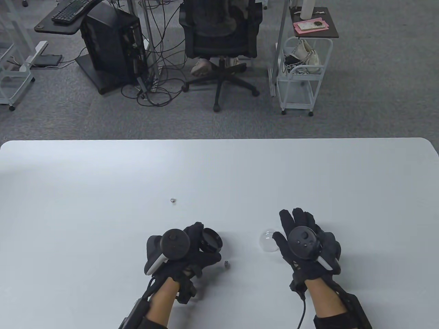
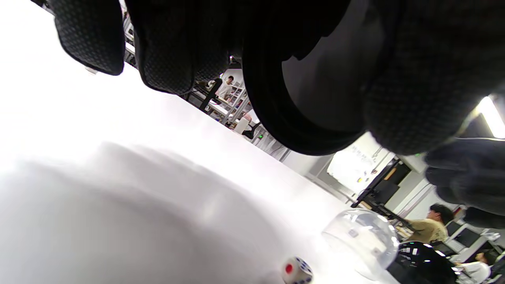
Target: Shake dice in a dice shaker
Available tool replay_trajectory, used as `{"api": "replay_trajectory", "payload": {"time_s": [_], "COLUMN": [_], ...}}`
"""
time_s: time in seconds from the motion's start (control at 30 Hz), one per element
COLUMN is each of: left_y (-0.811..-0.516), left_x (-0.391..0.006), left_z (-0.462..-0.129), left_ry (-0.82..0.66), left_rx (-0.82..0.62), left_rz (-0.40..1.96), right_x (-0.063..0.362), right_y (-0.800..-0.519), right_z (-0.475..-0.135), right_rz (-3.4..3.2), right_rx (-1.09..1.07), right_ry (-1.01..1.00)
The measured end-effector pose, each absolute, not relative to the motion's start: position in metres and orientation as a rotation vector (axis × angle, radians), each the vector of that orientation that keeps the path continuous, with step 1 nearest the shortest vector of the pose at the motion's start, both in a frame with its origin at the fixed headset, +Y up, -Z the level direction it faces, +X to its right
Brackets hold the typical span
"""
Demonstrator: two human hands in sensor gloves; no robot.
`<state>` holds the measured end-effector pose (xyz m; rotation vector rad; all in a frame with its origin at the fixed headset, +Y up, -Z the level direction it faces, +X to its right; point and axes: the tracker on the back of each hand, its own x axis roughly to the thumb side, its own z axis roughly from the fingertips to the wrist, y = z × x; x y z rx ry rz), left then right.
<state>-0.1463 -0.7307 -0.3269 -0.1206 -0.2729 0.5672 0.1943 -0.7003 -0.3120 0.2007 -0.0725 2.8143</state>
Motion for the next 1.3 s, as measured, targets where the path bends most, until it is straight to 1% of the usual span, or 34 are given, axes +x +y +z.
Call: {"api": "replay_trajectory", "payload": {"time_s": [0.1, 0.17, 0.3, 0.47, 0.63, 0.83, 0.97, 1.07, 1.2, 1.3], "left_y": [-0.729, -0.731, -0.743, -0.759, -0.764, -0.766, -0.768, -0.773, -0.775, -0.779], "left_x": [-0.137, -0.127, -0.106, -0.093, -0.09, -0.092, -0.093, -0.094, -0.095, -0.099], "left_z": [-0.337, -0.343, -0.353, -0.363, -0.364, -0.365, -0.367, -0.368, -0.369, -0.37], "left_ry": [-0.233, -0.215, -0.188, -0.129, -0.101, -0.06, -0.037, -0.017, -0.002, 0.025], "left_rx": [-0.145, -0.146, -0.192, -0.235, -0.223, -0.241, -0.262, -0.314, -0.336, -0.41], "left_rz": [0.533, 0.516, 0.458, 0.425, 0.365, 0.303, 0.311, 0.314, 0.335, 0.378], "right_x": [0.205, 0.204, 0.199, 0.197, 0.199, 0.196, 0.195, 0.196, 0.196, 0.196], "right_y": [-0.713, -0.718, -0.718, -0.715, -0.712, -0.715, -0.715, -0.715, -0.716, -0.715], "right_z": [-0.308, -0.309, -0.302, -0.293, -0.29, -0.29, -0.29, -0.289, -0.289, -0.289], "right_rz": [2.745, 2.736, 2.791, 2.805, 2.782, 2.809, 2.805, 2.805, 2.8, 2.805], "right_rx": [0.194, 0.213, 0.27, 0.318, 0.325, 0.326, 0.329, 0.329, 0.326, 0.323], "right_ry": [-0.179, -0.134, -0.181, -0.216, -0.218, -0.184, -0.18, -0.18, -0.173, -0.167]}}
